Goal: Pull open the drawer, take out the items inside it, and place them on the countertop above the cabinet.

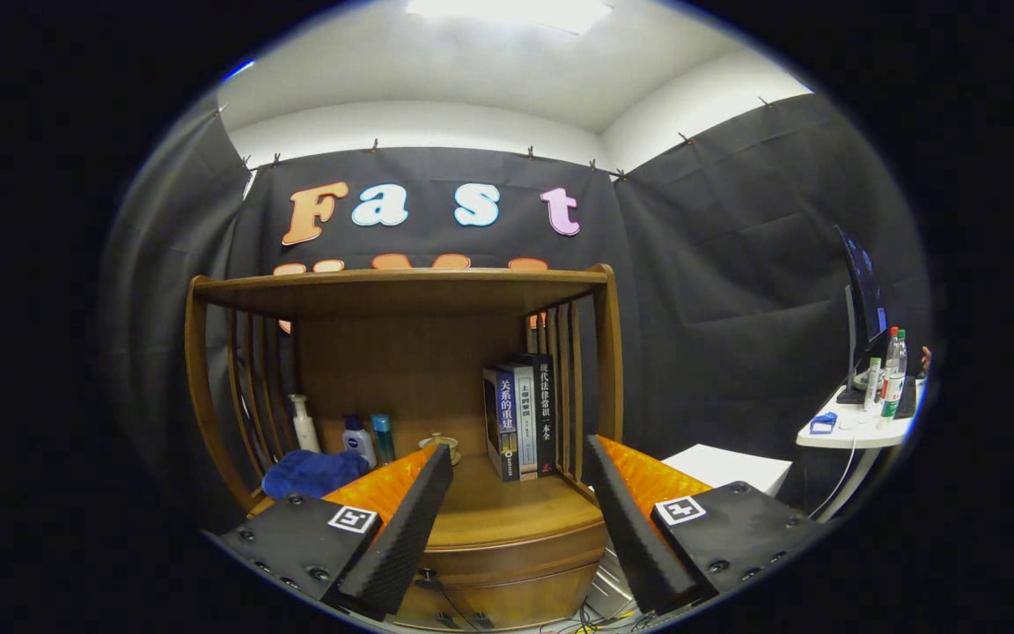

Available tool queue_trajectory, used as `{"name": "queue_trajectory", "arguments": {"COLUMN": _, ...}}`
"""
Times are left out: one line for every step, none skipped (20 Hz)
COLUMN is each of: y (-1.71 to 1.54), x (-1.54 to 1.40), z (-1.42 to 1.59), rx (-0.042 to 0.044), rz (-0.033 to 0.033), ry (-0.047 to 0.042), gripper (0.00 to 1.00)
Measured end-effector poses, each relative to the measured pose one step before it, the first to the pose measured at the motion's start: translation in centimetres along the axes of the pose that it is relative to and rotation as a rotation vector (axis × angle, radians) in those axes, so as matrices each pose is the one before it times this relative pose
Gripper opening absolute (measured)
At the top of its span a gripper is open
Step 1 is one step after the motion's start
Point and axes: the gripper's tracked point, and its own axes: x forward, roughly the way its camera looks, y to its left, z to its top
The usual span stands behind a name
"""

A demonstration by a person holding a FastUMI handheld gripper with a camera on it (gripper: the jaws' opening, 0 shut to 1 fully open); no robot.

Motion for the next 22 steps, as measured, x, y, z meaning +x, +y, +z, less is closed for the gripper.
{"name": "queue_trajectory", "arguments": {"y": 0.234, "x": 0.19, "z": -0.442, "rx": -0.00076, "rz": 0.00427, "ry": 0.00681, "gripper": 0.99}}
{"name": "queue_trajectory", "arguments": {"y": 0.301, "x": 0.226, "z": -0.561, "rx": 0.00098, "rz": 0.00606, "ry": 0.00757, "gripper": 0.99}}
{"name": "queue_trajectory", "arguments": {"y": 0.413, "x": 0.174, "z": -0.437, "rx": 0.00137, "rz": 0.00757, "ry": 0.00832, "gripper": 0.99}}
{"name": "queue_trajectory", "arguments": {"y": 0.46, "x": 0.264, "z": -0.547, "rx": 0.00047, "rz": 0.0094, "ry": 0.00791, "gripper": 0.99}}
{"name": "queue_trajectory", "arguments": {"y": 0.507, "x": 0.343, "z": -0.459, "rx": 0.00063, "rz": 0.01111, "ry": 0.00585, "gripper": 0.99}}
{"name": "queue_trajectory", "arguments": {"y": 0.546, "x": 0.313, "z": -0.483, "rx": 0.00087, "rz": 0.01018, "ry": 0.00395, "gripper": 0.99}}
{"name": "queue_trajectory", "arguments": {"y": 0.531, "x": 0.348, "z": -0.491, "rx": -0.00057, "rz": 0.01067, "ry": 0.00385, "gripper": 0.99}}
{"name": "queue_trajectory", "arguments": {"y": 0.508, "x": 0.325, "z": -0.586, "rx": -0.00236, "rz": 0.00975, "ry": 0.00065, "gripper": 0.99}}
{"name": "queue_trajectory", "arguments": {"y": 0.448, "x": 0.314, "z": -0.463, "rx": -0.00383, "rz": 0.00801, "ry": -0.00289, "gripper": 0.99}}
{"name": "queue_trajectory", "arguments": {"y": 0.505, "x": 0.403, "z": -0.51, "rx": -0.00304, "rz": 0.00763, "ry": -0.00491, "gripper": 0.99}}
{"name": "queue_trajectory", "arguments": {"y": 0.555, "x": 0.445, "z": -0.57, "rx": -0.00146, "rz": 0.01069, "ry": -0.00382, "gripper": 0.99}}
{"name": "queue_trajectory", "arguments": {"y": 0.526, "x": 0.32, "z": -0.687, "rx": 0.00046, "rz": 0.01298, "ry": 0.00105, "gripper": 0.99}}
{"name": "queue_trajectory", "arguments": {"y": 0.632, "x": 0.375, "z": -0.746, "rx": 0.00121, "rz": 0.01295, "ry": 0.0059, "gripper": 0.99}}
{"name": "queue_trajectory", "arguments": {"y": 0.581, "x": 0.416, "z": -0.65, "rx": 0.00088, "rz": 0.01076, "ry": 0.00322, "gripper": 0.99}}
{"name": "queue_trajectory", "arguments": {"y": 0.536, "x": 0.467, "z": -0.593, "rx": -0.00026, "rz": 0.00949, "ry": -0.00084, "gripper": 0.99}}
{"name": "queue_trajectory", "arguments": {"y": 0.44, "x": 0.457, "z": -0.692, "rx": -0.00259, "rz": 0.00954, "ry": -0.00423, "gripper": 0.99}}
{"name": "queue_trajectory", "arguments": {"y": 0.491, "x": 0.372, "z": -0.563, "rx": -0.00215, "rz": 0.00576, "ry": -0.00375, "gripper": 0.99}}
{"name": "queue_trajectory", "arguments": {"y": 0.357, "x": 0.431, "z": -0.694, "rx": 0.00057, "rz": 0.00393, "ry": -0.00231, "gripper": 0.99}}
{"name": "queue_trajectory", "arguments": {"y": 0.109, "x": -0.154, "z": -0.993, "rx": 0.00409, "rz": 0.00488, "ry": -0.00374, "gripper": 0.99}}
{"name": "queue_trajectory", "arguments": {"y": 0.383, "x": 0.083, "z": -0.938, "rx": 0.00637, "rz": 0.00547, "ry": 0.0008, "gripper": 0.99}}
{"name": "queue_trajectory", "arguments": {"y": 0.357, "x": 0.348, "z": -0.796, "rx": 0.00502, "rz": 0.0082, "ry": 0.00473, "gripper": 0.99}}
{"name": "queue_trajectory", "arguments": {"y": 0.339, "x": 0.376, "z": -0.732, "rx": 0.00296, "rz": 0.00631, "ry": 0.00965, "gripper": 0.99}}
